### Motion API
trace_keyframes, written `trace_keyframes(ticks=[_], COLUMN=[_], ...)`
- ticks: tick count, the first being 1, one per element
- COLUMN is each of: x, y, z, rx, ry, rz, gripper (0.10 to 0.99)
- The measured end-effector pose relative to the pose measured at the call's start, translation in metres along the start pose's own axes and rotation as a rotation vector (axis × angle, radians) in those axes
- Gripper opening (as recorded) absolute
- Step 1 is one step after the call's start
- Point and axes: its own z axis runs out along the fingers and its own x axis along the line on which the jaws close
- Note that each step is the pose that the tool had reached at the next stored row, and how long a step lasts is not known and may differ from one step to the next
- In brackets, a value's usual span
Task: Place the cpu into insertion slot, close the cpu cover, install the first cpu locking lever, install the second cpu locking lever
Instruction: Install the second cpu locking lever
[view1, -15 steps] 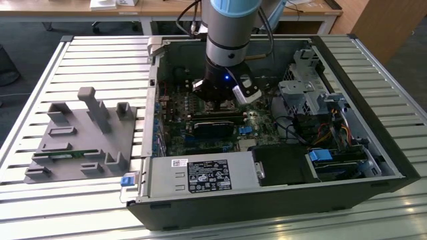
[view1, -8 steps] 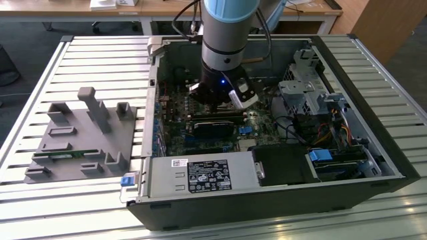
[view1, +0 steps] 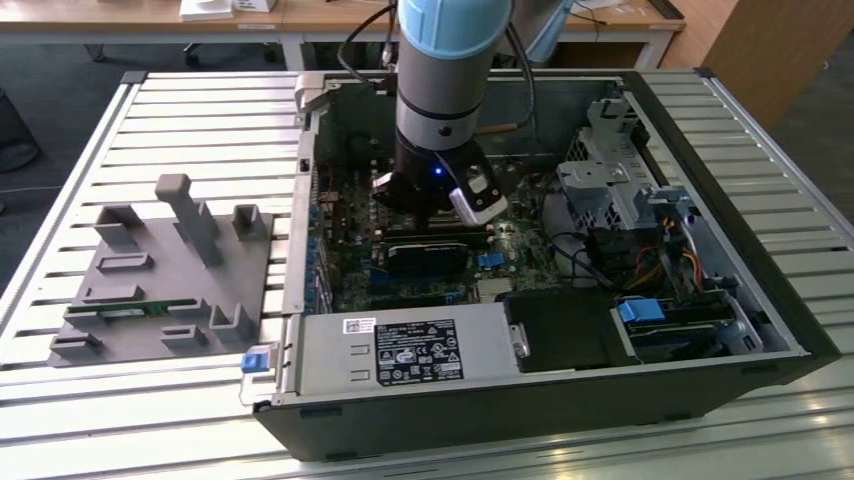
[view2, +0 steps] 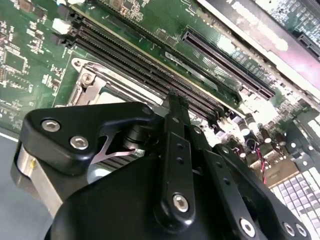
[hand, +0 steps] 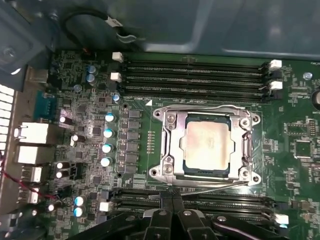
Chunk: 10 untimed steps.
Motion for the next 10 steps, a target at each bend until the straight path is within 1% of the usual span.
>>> trace_keyframes(ticks=[2,6,10], x=[0.0,0.001,0.0026], y=[-0.0005,-0.0043,-0.009], z=[0.0031,0.0028,0.0021], rx=[-0.001,-0.024,-0.036], ry=[0.0001,-0.0008,-0.0012], rz=[0.0,0.0,-0.001], gripper=[0.106,0.106,0.106])
